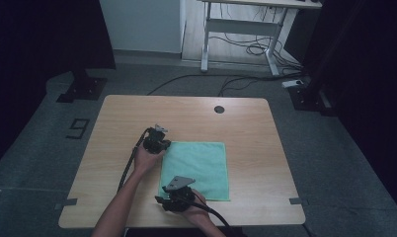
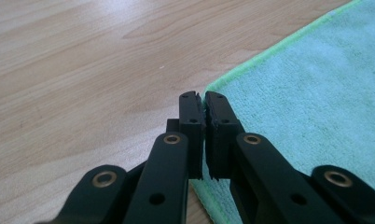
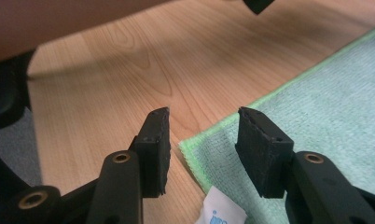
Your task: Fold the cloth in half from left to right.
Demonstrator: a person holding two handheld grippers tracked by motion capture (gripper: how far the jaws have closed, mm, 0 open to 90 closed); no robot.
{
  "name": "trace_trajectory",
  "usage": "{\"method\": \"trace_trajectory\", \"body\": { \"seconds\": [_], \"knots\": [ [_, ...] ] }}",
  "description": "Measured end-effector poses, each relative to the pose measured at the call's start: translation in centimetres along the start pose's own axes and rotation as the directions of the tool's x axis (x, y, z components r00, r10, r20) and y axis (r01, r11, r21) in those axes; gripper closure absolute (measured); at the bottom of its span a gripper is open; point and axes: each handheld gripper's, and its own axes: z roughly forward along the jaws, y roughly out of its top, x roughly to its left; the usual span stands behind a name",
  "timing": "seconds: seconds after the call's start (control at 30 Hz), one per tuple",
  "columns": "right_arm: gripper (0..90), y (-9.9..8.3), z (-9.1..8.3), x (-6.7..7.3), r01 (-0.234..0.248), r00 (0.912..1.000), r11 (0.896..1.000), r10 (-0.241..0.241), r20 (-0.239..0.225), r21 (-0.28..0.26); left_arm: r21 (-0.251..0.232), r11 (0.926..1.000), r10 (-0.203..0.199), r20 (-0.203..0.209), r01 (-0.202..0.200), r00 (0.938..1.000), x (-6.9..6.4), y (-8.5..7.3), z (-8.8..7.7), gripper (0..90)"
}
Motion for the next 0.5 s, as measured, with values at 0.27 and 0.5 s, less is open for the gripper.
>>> {"method": "trace_trajectory", "body": {
  "seconds": [0.27, 0.5],
  "knots": [
    [55.3, -0.1, 1.1, 0.7, 0.052, 0.9976, 0.997, -0.055, 0.043, 0.055, -0.007, 0.9995, -0.030, 0.012, 0.030, 0.9995, -0.2, -0.1, -0.1, 86.1],
    [79.9, 0.0, 0.9, 0.8, 0.046, 0.9932, 0.996, -0.053, 0.103, 0.072, -0.020, 0.9993, -0.031, 0.015, 0.031, 0.9994, -0.4, 0.0, -0.5, 86.3]
  ]
}}
